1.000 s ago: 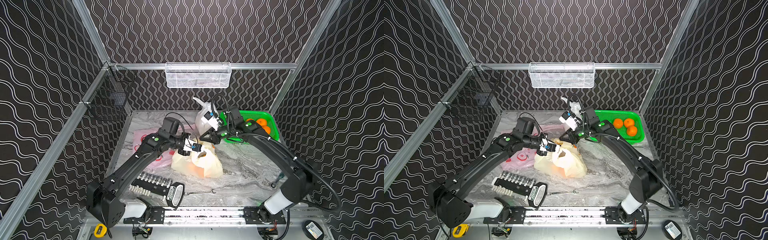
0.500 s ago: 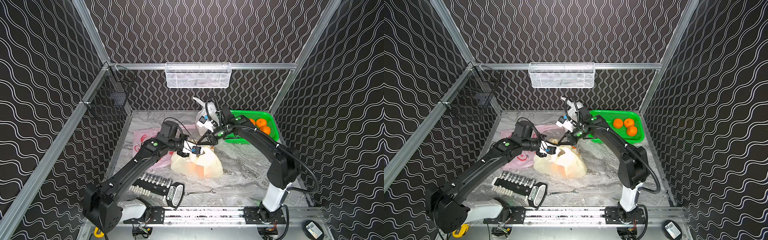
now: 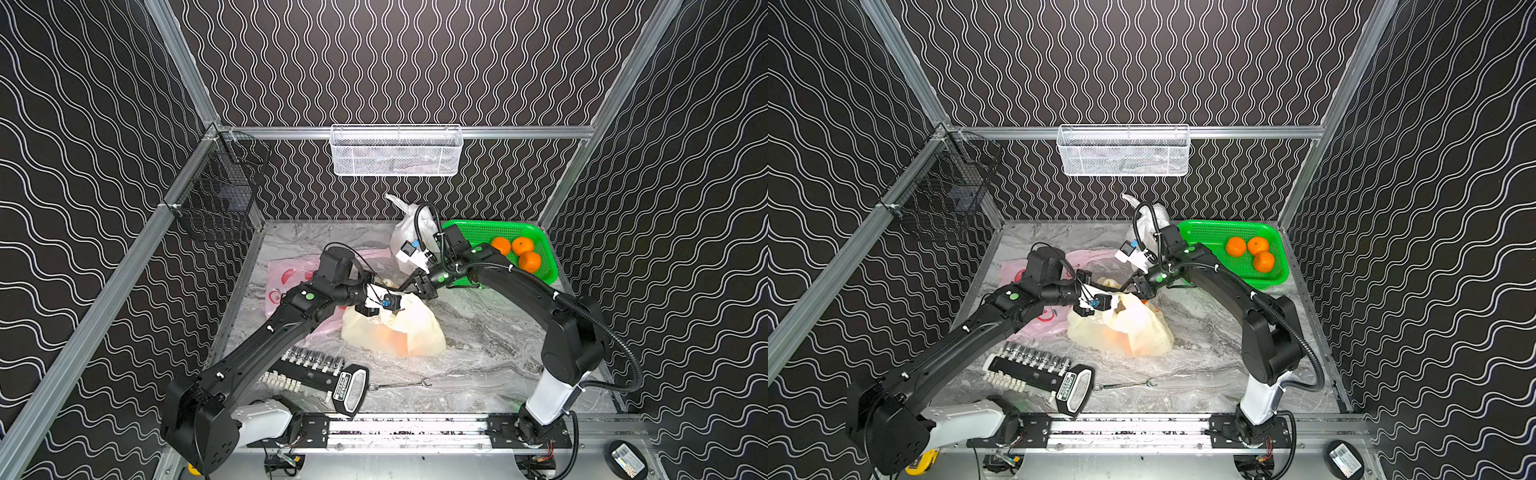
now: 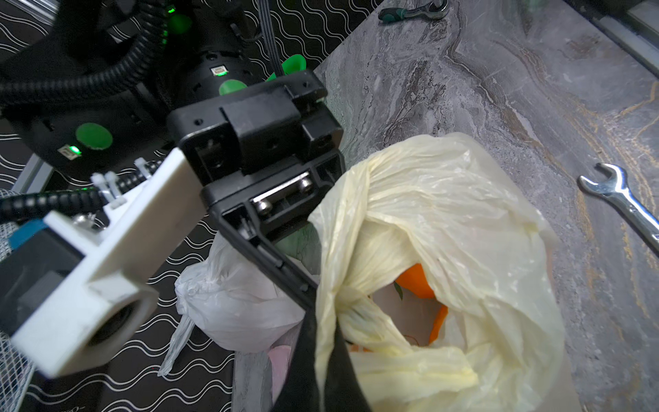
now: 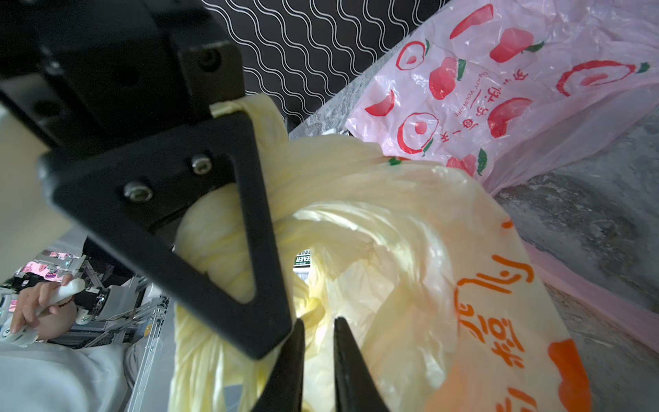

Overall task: Place the oranges into plastic bags & tie knots
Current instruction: Tie the plastic bag at the center of the board.

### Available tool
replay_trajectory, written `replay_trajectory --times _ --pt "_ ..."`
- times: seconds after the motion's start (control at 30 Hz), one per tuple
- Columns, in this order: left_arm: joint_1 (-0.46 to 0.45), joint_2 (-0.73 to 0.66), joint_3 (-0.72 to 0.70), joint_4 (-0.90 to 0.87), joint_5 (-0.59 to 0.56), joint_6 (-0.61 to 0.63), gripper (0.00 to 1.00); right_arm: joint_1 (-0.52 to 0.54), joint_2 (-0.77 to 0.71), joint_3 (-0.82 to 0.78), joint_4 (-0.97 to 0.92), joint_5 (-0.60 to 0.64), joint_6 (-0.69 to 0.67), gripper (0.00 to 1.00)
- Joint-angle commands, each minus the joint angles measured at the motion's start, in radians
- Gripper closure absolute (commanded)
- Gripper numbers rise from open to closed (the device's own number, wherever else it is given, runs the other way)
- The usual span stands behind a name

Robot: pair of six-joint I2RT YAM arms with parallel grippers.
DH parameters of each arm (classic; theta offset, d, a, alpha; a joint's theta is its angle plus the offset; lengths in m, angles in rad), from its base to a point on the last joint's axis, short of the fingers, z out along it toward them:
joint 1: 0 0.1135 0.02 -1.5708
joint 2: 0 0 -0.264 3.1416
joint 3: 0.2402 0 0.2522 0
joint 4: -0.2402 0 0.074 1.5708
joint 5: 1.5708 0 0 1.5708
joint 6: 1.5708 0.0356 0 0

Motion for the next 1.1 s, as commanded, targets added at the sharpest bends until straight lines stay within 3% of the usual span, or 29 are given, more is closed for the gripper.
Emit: replay_trajectory --times 0.0,0.13,0.27,0.43,0.57,0.83,1.07 --pt "0.008 -0.009 -0.012 0.068 0.002 -0.041 1.00 0.007 -0.034 -0.049 0.167 -0.104 0.068 0.82" --pt "0.018 -0.012 -0.012 0.080 0.022 -0.058 1.00 0.015 -0.052 -0.086 0.256 -0.105 0.099 0.80" --pt "0.027 -0.024 -0.018 0.103 0.049 -0.085 1.00 0.014 -0.074 -0.147 0.409 -0.089 0.188 0.68" --pt "0.040 -0.035 -0.027 0.119 0.082 -0.114 1.00 0.014 -0.092 -0.220 0.605 -0.082 0.308 0.61" --pt "0.054 -0.042 -0.038 0.144 0.103 -0.141 1.00 0.020 -0.099 -0.234 0.623 -0.123 0.306 0.53" --pt "0.061 -0.054 -0.046 0.162 0.125 -0.173 1.00 0.065 -0.113 -0.262 0.621 -0.101 0.261 0.49" --pt "0.061 -0.067 -0.053 0.162 0.122 -0.192 1.00 0.068 -0.121 -0.315 0.815 -0.026 0.392 0.42"
